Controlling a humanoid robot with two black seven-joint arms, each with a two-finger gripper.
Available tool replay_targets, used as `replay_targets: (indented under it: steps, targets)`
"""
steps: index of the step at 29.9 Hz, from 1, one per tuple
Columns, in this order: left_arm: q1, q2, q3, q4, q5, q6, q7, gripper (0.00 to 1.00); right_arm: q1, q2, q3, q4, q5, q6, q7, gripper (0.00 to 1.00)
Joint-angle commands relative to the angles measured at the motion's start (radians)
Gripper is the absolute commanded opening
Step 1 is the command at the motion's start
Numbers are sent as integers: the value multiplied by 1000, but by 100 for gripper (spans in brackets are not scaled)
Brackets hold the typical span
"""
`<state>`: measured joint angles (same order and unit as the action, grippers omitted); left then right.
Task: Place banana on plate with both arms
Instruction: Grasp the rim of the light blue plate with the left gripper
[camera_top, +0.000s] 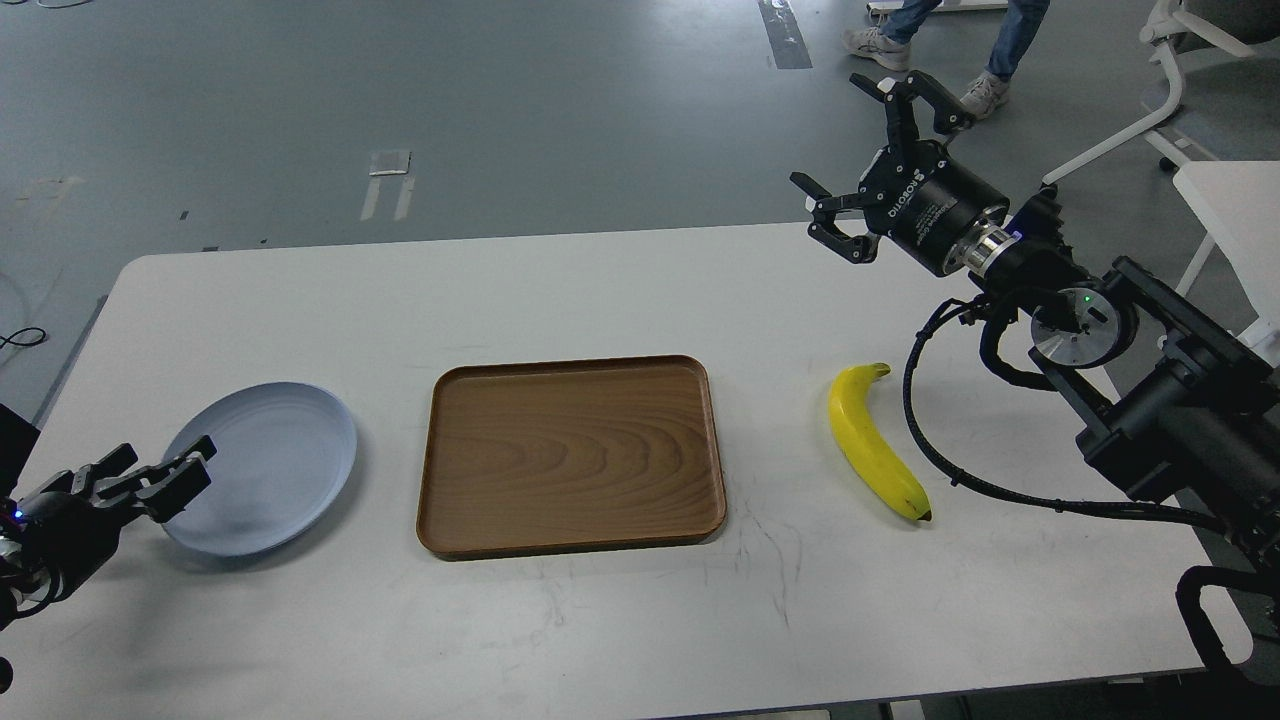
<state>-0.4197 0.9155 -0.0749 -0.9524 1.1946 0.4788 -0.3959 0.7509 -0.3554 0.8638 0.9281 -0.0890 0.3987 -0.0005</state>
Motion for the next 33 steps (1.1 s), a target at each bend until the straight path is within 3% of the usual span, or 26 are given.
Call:
replay_targets:
  steps: [1,4,7,9,11,16,19,20,21,33]
  targets:
    - [7,-21,0,37,-6,-5,-9,96,2,-1,0,0,0,0,0,100]
    - [9,-26,1,41,-6,-8,-11,95,4,-1,0,0,0,0,0,100]
    - [18,-27,1,41,-6,-9,-11,88,4,-1,0,0,0,0,0,100]
    - [27,-29,1,41,-6,-9,-15,77,5,-1,0,1,0,0,0,100]
    - [27,-27,1,43,-9,-22,-14,54,7,-2,0,1,0,0,2,100]
    - [27,-26,1,46,-81,-104,-11,28,7,-7,0,3,0,0,5,100]
    - [27,-26,1,66,-104,-114,-12,15,7,-7,1,1,0,0,5,100]
    - [27,-26,1,73,-104,-114,-14,5,5,-7,1,3,0,-1,7,100]
    - [25,-26,1,75,-104,-114,-15,0,5,-7,1,1,0,-1,7,100]
    - [10,-17,-6,63,-102,-109,-93,0,4,-8,12,1,0,-21,10,100]
